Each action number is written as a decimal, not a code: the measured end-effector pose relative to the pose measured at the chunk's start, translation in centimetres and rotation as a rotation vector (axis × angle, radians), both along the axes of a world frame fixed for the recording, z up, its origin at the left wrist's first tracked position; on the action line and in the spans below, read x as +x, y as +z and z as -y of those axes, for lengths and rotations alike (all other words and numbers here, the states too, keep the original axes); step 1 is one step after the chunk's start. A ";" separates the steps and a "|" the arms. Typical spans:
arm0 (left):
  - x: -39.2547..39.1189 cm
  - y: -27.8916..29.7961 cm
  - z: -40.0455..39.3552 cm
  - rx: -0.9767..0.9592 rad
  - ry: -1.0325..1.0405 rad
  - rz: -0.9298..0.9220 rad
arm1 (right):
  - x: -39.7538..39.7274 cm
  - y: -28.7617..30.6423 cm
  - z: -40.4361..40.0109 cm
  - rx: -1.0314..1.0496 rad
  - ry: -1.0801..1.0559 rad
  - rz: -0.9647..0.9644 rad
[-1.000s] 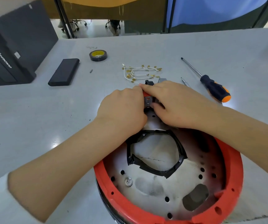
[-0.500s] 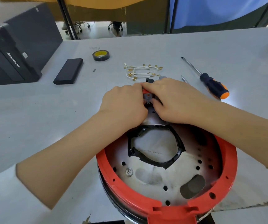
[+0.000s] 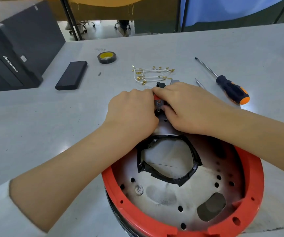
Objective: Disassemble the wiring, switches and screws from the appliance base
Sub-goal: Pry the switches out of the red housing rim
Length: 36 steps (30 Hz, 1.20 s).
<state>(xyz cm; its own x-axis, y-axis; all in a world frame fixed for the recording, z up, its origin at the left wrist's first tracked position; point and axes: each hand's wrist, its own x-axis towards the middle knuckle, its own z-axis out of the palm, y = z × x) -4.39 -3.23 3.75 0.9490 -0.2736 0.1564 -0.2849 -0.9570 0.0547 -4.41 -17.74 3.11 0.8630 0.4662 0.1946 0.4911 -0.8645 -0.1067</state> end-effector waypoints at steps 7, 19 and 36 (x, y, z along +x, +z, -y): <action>0.5 -0.5 -1.0 -0.094 -0.059 -0.065 | -0.2 0.2 0.2 0.079 -0.029 -0.033; 0.8 -0.6 -1.0 -0.337 -0.094 -0.174 | -0.6 0.6 0.0 0.095 -0.078 -0.011; 1.5 -0.5 -1.1 -0.508 -0.013 -0.196 | -0.5 0.7 0.0 0.098 -0.039 -0.045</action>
